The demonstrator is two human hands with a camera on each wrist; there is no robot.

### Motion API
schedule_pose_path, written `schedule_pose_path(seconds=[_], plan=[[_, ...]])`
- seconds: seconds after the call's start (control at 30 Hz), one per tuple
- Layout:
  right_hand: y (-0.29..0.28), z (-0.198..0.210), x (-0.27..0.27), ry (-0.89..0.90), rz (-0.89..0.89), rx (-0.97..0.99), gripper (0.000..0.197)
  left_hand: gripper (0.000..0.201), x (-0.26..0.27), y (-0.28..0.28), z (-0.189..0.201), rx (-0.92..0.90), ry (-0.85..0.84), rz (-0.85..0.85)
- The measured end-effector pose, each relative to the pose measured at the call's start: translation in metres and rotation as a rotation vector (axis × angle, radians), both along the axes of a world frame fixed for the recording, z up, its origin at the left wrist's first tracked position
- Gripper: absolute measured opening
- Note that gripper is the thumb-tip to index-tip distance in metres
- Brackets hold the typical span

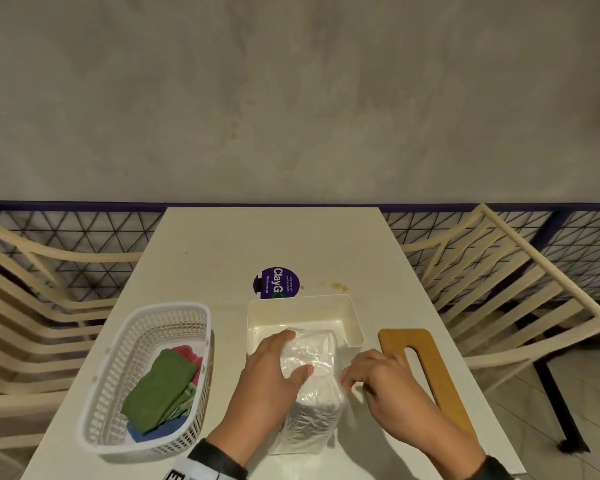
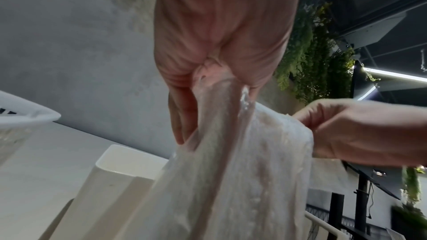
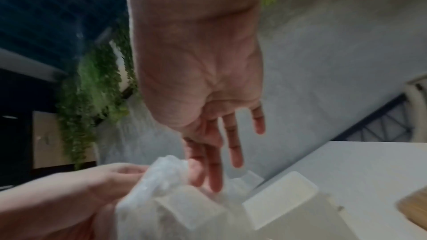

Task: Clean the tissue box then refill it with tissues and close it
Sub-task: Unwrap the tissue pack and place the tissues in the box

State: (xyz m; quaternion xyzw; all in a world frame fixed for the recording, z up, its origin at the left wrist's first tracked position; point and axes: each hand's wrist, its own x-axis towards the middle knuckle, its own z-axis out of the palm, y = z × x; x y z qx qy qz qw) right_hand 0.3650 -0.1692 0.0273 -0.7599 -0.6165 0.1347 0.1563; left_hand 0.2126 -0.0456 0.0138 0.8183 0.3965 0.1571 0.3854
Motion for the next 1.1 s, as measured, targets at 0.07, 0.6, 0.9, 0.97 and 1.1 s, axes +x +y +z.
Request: schedule_pose_path(seconds=[0.07, 0.6, 0.9, 0.97, 1.1], plan=[[0.008, 0.010, -0.011, -0.126, -0.072, -0.056, 0.043, 0.060, 0.000, 0.000, 0.001, 0.010, -0.015, -0.007], [0.026, -0.017, -0.029, 0.410, -0.457, 0.255, 0.015, 0.016, -0.003, -0.008, 0.020, 0.309, -0.068, 0.017], [0.025, -0.014, -0.031, 0.383, -0.394, 0.375, 0.026, 0.039, -0.003, -0.003, 0.022, -0.137, -0.209, 0.218], [0.024, -0.012, -0.035, 0.344, -0.355, 0.387, 0.029, 0.050, -0.003, -0.008, 0.022, -0.073, -0.117, 0.201], [0.021, -0.007, -0.030, 0.334, -0.355, 0.394, 0.027, 0.032, -0.005, -0.004, 0.017, -0.096, -0.126, 0.193]])
